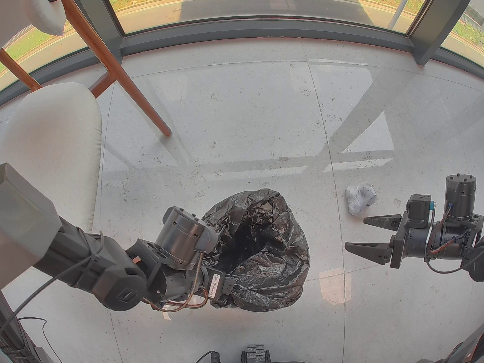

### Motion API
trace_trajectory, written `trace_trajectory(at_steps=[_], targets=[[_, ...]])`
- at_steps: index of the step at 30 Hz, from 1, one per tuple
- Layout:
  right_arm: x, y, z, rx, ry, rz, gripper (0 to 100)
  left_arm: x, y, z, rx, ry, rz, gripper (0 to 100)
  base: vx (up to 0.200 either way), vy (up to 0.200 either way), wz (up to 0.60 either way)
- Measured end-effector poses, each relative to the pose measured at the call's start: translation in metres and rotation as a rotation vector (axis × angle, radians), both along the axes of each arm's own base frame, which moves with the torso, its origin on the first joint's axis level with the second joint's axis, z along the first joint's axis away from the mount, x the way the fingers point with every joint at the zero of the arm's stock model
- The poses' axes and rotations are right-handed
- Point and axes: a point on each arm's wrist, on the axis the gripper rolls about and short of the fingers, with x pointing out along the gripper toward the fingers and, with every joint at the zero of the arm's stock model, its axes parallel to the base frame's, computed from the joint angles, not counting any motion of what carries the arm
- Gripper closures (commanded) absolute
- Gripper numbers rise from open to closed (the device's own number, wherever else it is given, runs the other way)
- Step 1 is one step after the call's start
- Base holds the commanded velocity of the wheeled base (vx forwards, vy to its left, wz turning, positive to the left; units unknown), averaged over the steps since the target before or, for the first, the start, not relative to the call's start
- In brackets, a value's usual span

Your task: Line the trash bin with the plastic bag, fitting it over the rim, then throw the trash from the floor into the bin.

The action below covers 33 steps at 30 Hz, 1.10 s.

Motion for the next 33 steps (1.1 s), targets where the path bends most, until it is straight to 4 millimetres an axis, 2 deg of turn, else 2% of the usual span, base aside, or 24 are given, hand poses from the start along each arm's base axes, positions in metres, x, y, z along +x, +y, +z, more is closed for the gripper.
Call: trace_trajectory(at_steps=[14, 22, 29, 30, 33], targets=[[-0.003, -0.003, -0.006, -0.007, 0.022, -0.007, 0, -0.006, -0.033, -0.02, -0.18, 0.16, 0.332, 0, 0.0, 0.0, 0.0], [-0.005, -0.003, -0.008, -0.011, 0.033, -0.007, 0, 0.01, -0.049, -0.015, -0.29, 0.207, 0.504, 0, 0.0, 0.0, 0.0], [-0.006, -0.003, -0.009, -0.012, 0.035, -0.005, 0, 0.026, -0.048, -0.023, -0.289, 0.203, 0.546, 0, 0.0, 0.0, 0.0], [-0.006, -0.003, -0.009, -0.012, 0.036, -0.005, 0, 0.027, -0.047, -0.024, -0.285, 0.204, 0.55, 100, 0.0, 0.0, 0.0], [-0.006, -0.003, -0.009, -0.012, 0.036, -0.006, 0, 0.028, -0.046, -0.028, -0.277, 0.21, 0.555, 100, 0.0, 0.0, 0.0]])
